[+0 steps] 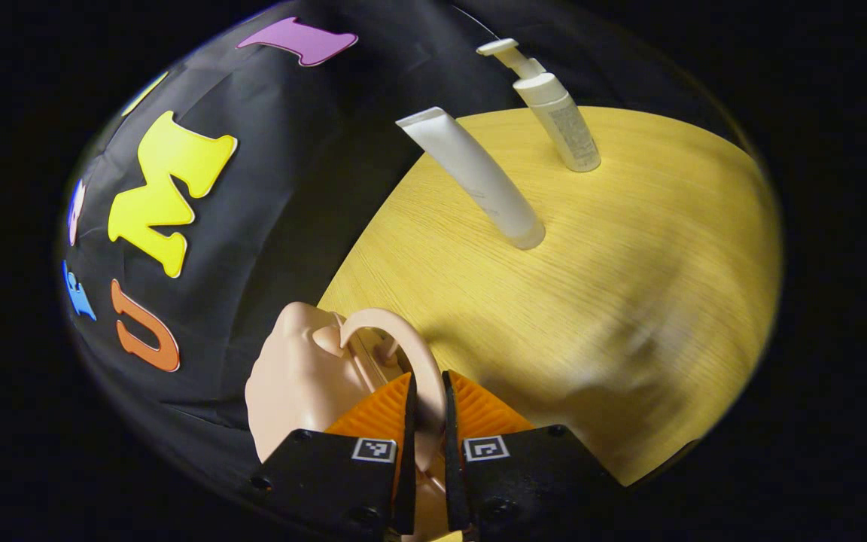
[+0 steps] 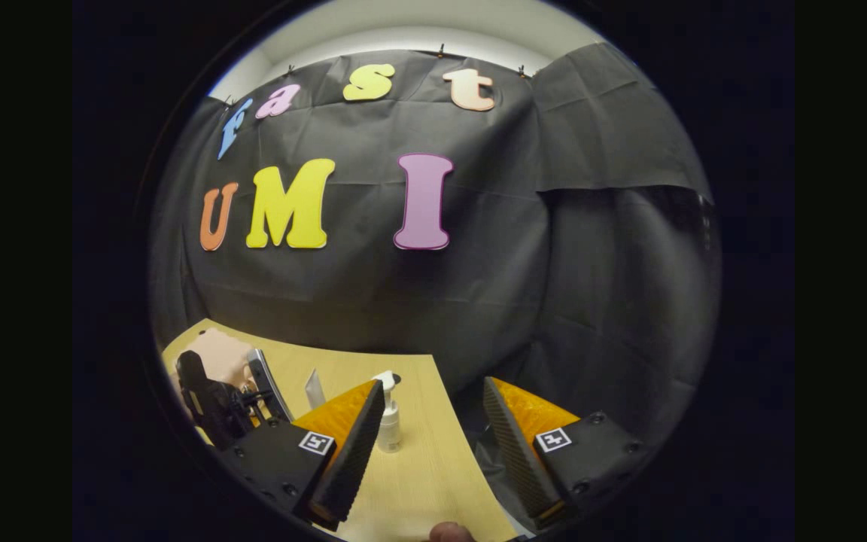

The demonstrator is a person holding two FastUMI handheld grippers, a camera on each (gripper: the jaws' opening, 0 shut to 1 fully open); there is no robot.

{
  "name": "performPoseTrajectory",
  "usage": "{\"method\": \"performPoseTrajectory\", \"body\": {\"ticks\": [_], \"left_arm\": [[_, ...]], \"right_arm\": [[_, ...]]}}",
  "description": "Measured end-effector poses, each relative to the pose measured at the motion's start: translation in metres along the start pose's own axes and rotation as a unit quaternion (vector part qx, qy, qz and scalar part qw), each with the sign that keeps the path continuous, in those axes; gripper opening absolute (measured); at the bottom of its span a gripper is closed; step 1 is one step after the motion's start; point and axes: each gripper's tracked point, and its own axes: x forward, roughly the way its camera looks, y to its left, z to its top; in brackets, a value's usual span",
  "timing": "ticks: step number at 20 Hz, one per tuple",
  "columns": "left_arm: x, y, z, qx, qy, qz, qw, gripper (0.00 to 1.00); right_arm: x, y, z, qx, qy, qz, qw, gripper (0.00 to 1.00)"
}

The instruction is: First open the suitcase, pack the skin care products into it, and then close the suitcase.

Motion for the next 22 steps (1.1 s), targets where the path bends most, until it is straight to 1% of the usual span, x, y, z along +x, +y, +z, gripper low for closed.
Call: {"method": "performPoseTrajectory", "body": {"ticks": [4, 6, 7, 10, 12, 14, 16, 17, 18, 20, 21, 22], "left_arm": [[-0.021, 0.022, 0.01, -0.048, -0.021, 0.024, 0.998, 0.09], [-0.032, 0.038, 0.017, -0.076, -0.035, 0.025, 0.996, 0.06], [-0.039, 0.048, 0.019, -0.087, -0.044, 0.031, 0.995, 0.04], [-0.064, 0.078, 0.023, -0.123, -0.065, 0.046, 0.989, 0.03], [-0.081, 0.109, 0.022, -0.157, -0.083, 0.064, 0.982, 0.03], [-0.095, 0.146, 0.015, -0.192, -0.102, 0.084, 0.972, 0.03], [-0.112, 0.191, -0.004, -0.218, -0.109, 0.12, 0.962, 0.03], [-0.12, 0.211, -0.014, -0.236, -0.118, 0.137, 0.955, 0.03], [-0.127, 0.229, -0.025, -0.258, -0.128, 0.151, 0.946, 0.03], [-0.137, 0.263, -0.055, -0.313, -0.145, 0.175, 0.922, 0.02], [-0.137, 0.28, -0.073, -0.336, -0.153, 0.185, 0.911, 0.02], [-0.139, 0.295, -0.093, -0.354, -0.153, 0.2, 0.901, 0.02]], "right_arm": [[0.001, 0.008, 0.005, 0.006, -0.008, 0.007, 1.0, 0.78], [0.0, 0.013, 0.007, 0.008, -0.011, 0.012, 1.0, 0.78], [0.0, 0.016, 0.01, 0.009, -0.014, 0.015, 1.0, 0.78], [-0.003, 0.026, 0.014, 0.011, -0.02, 0.022, 1.0, 0.78], [-0.005, 0.033, 0.019, 0.01, -0.023, 0.026, 0.999, 0.78], [-0.009, 0.041, 0.027, 0.012, -0.027, 0.032, 0.999, 0.78], [-0.012, 0.049, 0.038, 0.016, -0.035, 0.038, 0.999, 0.77], [-0.012, 0.054, 0.043, 0.015, -0.039, 0.041, 0.998, 0.78], [-0.012, 0.058, 0.046, 0.013, -0.043, 0.041, 0.998, 0.78], [-0.015, 0.064, 0.057, 0.014, -0.05, 0.04, 0.998, 0.78], [-0.017, 0.07, 0.062, 0.015, -0.052, 0.044, 0.998, 0.77], [-0.018, 0.076, 0.065, 0.012, -0.054, 0.049, 0.997, 0.78]]}}
